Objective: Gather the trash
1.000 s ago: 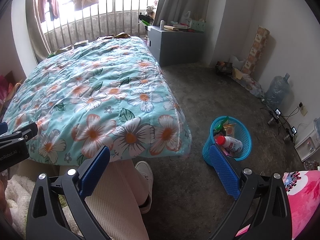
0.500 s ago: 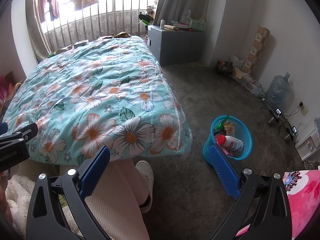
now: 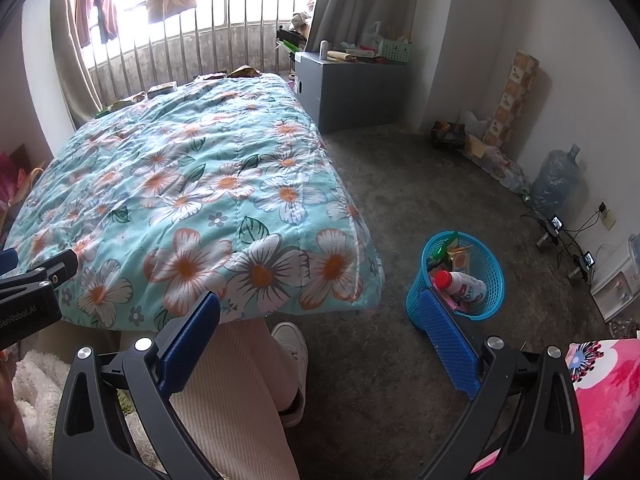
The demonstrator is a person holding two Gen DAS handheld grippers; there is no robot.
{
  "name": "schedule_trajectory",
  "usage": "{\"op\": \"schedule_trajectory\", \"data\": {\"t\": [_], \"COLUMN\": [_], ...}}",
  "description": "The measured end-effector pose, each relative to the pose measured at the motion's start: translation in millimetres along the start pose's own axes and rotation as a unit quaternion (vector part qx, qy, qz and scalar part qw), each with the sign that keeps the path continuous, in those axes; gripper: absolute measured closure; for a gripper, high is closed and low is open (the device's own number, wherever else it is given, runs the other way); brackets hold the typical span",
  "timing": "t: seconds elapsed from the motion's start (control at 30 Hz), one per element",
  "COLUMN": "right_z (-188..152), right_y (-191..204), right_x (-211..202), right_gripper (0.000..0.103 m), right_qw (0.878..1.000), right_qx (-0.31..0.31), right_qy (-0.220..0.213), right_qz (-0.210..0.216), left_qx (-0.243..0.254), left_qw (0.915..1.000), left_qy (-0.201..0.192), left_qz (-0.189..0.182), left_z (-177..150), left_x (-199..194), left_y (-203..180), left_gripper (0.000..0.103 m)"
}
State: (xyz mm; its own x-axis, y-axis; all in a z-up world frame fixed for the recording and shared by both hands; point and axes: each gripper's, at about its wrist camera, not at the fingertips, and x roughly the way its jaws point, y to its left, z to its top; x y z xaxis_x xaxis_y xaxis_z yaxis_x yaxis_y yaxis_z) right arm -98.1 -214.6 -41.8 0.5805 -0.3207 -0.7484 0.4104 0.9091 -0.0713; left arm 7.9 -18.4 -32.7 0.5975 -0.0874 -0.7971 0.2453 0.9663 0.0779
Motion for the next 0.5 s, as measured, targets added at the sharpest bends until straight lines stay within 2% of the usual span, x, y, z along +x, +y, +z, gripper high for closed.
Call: {"op": "schedule_trajectory", "data": {"t": [0.5], "right_z": [0.2], "right_y": [0.0], "right_x": [-0.2], "right_gripper": [0.006], "right_qw": [1.000], "right_qx": [0.001], "right_qy": [0.001], "right_qz": [0.001], "left_qx": [0.001], "left_qw": [1.0000], "left_qy": [0.001], "left_qz": [0.000], "left_z": [-3.6], "left_x": [-0.6], "left_y": [3.0], "left_gripper": [0.009]}}
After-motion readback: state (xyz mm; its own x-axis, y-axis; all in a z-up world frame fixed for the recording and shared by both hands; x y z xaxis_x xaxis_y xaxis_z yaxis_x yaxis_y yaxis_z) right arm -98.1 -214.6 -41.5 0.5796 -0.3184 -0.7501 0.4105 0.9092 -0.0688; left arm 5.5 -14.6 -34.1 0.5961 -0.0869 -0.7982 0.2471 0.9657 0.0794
